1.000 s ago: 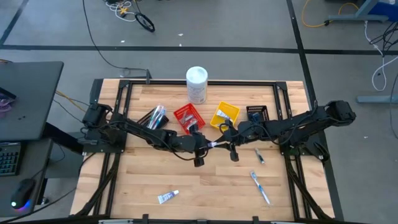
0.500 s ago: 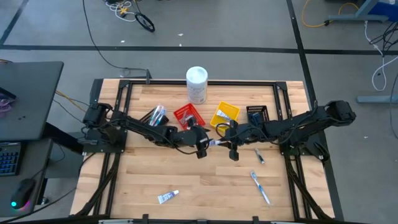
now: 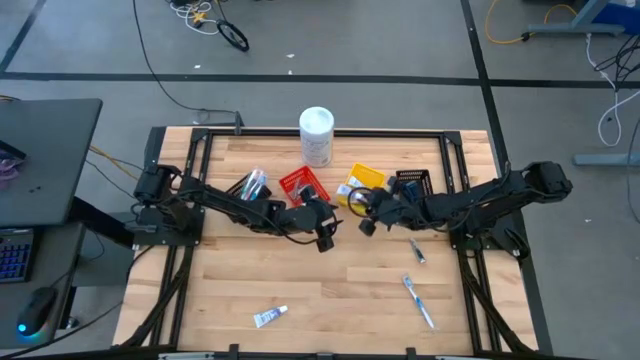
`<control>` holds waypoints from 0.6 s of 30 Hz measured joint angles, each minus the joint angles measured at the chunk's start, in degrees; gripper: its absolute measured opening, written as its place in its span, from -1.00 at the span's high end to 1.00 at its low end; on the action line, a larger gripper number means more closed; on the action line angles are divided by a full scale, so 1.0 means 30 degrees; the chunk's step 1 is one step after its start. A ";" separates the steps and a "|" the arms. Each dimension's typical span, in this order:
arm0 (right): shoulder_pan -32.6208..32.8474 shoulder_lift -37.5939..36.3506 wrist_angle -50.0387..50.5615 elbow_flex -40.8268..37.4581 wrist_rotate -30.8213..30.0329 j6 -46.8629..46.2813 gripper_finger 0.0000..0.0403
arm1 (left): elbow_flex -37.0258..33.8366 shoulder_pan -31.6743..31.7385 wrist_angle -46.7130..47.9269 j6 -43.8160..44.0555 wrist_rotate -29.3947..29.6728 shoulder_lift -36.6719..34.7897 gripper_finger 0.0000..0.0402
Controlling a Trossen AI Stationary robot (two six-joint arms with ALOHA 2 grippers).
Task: Pick & Place Travel size toiletries
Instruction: Put the top white toothpaste into the yellow basket
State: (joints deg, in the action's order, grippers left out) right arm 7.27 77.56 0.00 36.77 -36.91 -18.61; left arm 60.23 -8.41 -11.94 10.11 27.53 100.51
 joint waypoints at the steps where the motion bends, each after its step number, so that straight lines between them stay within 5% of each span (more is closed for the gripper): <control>1: 0.0000 0.0000 0.0295 0.0000 -0.0448 -0.0286 0.65 | 0.0000 0.0018 0.0007 0.0000 -0.0039 0.0000 0.01; 11: -0.0082 0.0000 0.4224 0.0000 -0.4202 -0.6467 0.65 | 0.0000 0.0040 0.0302 -0.0007 -0.0044 0.0000 0.02; 18: -0.1047 0.0547 0.4271 -0.0526 -0.3659 -0.7995 0.65 | -0.0168 0.0076 0.0531 0.0051 -0.0051 -0.0004 0.02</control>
State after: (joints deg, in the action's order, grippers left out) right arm 4.13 79.20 12.81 35.20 -47.89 -42.60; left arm 59.72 -8.19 -10.35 10.26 27.38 100.50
